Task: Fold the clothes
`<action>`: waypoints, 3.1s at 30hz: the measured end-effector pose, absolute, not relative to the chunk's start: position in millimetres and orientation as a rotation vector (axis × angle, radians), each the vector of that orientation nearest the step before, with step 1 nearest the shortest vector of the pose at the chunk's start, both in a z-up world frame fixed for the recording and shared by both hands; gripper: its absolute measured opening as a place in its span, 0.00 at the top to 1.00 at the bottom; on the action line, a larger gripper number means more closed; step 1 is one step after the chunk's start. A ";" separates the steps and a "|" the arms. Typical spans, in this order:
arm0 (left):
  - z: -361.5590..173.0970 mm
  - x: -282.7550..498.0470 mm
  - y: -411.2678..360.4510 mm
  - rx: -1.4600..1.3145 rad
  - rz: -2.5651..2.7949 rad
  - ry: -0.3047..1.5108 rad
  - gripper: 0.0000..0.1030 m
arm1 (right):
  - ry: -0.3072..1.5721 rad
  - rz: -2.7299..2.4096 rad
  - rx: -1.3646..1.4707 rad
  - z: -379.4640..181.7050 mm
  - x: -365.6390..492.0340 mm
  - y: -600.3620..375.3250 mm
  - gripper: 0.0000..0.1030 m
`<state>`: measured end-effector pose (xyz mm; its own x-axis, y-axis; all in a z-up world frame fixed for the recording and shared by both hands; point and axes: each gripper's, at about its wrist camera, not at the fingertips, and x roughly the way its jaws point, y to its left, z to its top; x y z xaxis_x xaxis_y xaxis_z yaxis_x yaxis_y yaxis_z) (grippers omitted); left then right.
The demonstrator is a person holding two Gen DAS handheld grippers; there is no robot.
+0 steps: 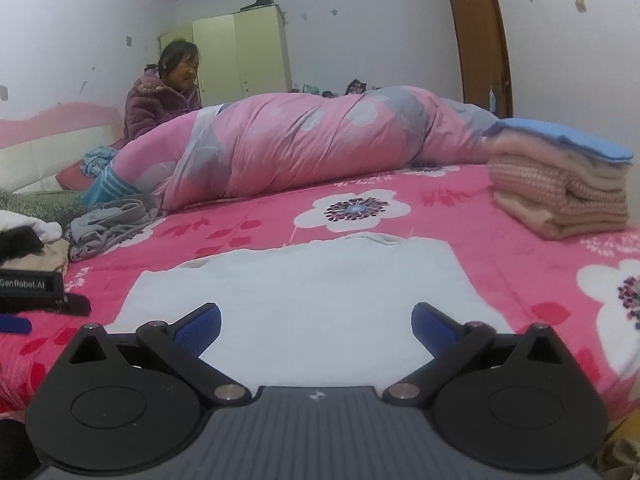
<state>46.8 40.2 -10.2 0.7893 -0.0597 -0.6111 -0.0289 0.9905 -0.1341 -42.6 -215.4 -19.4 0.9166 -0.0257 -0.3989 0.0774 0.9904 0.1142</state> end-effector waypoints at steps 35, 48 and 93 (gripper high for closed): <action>-52.8 112.1 -33.5 0.045 -0.003 0.735 0.04 | 0.427 0.007 0.033 -51.0 26.1 -242.5 0.42; -77.4 123.7 -37.0 0.072 0.015 0.807 0.05 | 0.500 -0.014 0.003 -100.2 37.5 -249.8 0.63; -39.4 134.7 -36.0 -0.053 -0.100 0.614 0.01 | 0.355 0.088 0.076 -41.6 56.3 -331.0 0.62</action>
